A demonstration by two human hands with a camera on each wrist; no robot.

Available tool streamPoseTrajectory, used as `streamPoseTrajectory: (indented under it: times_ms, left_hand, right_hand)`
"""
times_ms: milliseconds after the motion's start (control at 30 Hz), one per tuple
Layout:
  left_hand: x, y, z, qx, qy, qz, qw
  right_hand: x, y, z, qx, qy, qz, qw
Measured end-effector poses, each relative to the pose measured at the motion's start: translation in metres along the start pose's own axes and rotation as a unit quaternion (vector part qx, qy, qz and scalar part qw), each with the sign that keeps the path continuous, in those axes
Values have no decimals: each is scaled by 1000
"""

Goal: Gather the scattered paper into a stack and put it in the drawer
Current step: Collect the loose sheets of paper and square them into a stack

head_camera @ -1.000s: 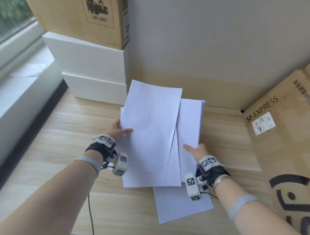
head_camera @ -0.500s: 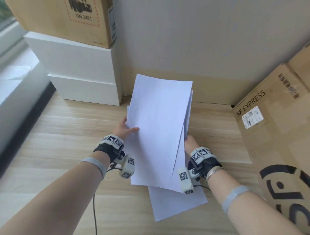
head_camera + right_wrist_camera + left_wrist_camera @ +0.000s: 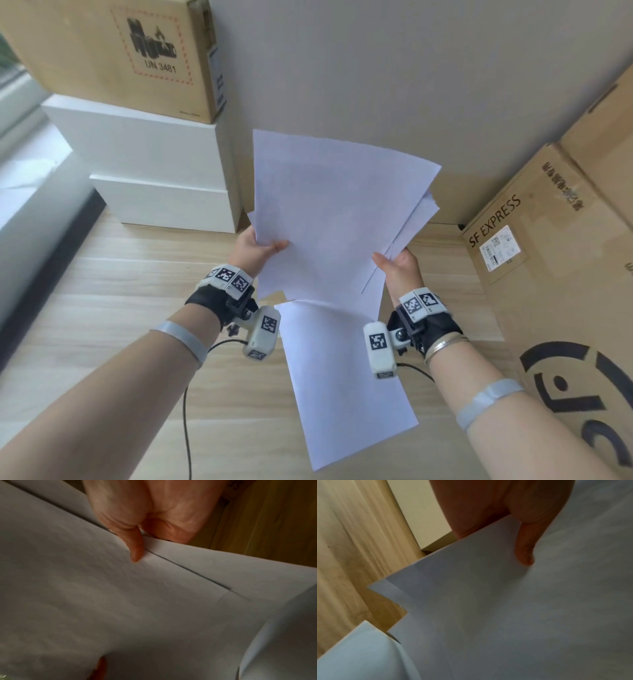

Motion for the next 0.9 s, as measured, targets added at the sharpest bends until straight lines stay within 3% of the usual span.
streamPoseTrajectory:
  times_ms: [267,433,733,900]
  left_hand:
    - [0,-3,3,15,-4,4,1000]
    - [9,-6,4,17,-24,4,1000]
    - [33,-4,6,-1,-45,24,999]
    - [20,-2,6,-12,1,24,1000]
  right_hand:
    - [9,16,2,50,-38,-55,996]
    - [6,21,-1,43,-42,-36,998]
    - [-22,13,-10,-21,10,41,999]
    - [-27,12,-12,-43,12,14,999]
Point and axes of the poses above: each hand's wrist, its own z-axis away from the middle knuckle, its own y-axis out of the palm, x = y × z, the point moved 9 cm from there along -z, towards the middle knuckle, and after that the axes turned 4 degrees about z, right-handed, at the moved point
